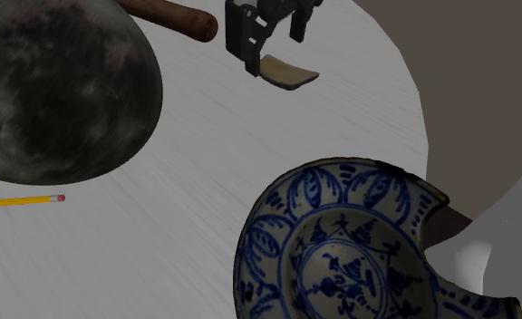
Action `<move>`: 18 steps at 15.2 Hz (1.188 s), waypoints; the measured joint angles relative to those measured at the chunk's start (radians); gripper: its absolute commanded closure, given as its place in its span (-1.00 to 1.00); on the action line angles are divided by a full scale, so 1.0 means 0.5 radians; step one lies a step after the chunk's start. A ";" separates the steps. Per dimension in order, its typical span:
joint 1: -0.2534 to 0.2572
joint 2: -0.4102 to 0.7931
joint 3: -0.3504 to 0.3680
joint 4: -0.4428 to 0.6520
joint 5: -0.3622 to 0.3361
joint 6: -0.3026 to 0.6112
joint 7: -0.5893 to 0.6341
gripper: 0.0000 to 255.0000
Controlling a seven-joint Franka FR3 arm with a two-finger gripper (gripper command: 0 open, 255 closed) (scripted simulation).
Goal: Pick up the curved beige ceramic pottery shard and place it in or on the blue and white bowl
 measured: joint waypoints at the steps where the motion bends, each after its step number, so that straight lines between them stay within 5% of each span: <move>1: 0.000 0.000 -0.006 -0.023 0.006 0.026 -0.002 -1.00; 11: -0.002 0.009 -0.016 -0.135 0.008 0.150 -0.005 -1.00; 12: -0.002 0.009 -0.016 -0.135 0.008 0.150 -0.005 1.00; 18: -0.001 0.009 -0.015 -0.130 0.010 0.151 -0.006 1.00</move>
